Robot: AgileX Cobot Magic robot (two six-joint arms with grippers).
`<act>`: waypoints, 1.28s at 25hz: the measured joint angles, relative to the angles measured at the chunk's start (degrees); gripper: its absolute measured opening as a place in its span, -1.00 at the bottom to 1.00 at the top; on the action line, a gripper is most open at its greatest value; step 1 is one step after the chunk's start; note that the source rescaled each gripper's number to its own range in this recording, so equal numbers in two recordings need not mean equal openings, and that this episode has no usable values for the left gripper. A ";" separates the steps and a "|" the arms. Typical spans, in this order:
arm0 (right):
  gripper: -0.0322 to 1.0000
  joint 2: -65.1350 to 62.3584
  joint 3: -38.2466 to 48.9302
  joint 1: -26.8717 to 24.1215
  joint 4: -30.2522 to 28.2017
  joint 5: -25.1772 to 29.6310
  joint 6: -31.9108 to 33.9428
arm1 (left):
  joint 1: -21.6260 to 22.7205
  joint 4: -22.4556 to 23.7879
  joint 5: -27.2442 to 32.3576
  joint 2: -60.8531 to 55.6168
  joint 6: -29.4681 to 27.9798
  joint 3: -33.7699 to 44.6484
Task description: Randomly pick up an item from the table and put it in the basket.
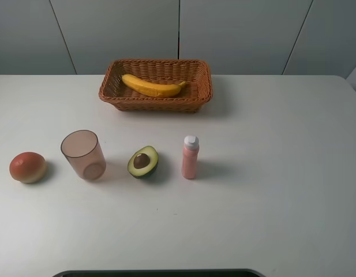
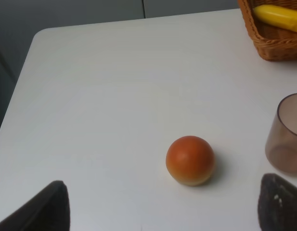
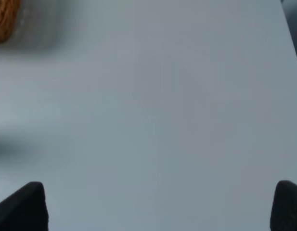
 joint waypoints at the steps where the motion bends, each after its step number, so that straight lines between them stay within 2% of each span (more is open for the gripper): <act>1: 1.00 -1.96 1.47 0.00 1.14 -0.05 -1.02 | 0.00 0.00 0.00 0.00 0.00 0.00; 6: 1.00 -12.15 7.04 0.00 5.03 -0.43 -2.63 | 0.00 0.00 0.00 0.00 0.00 0.00; 13: 1.00 -23.71 12.07 0.00 5.70 -2.09 -3.24 | 0.00 0.00 0.00 0.00 0.00 0.00; 32: 1.00 -24.75 12.07 0.00 7.17 -2.33 -1.75 | 0.00 0.00 0.00 0.00 0.00 0.00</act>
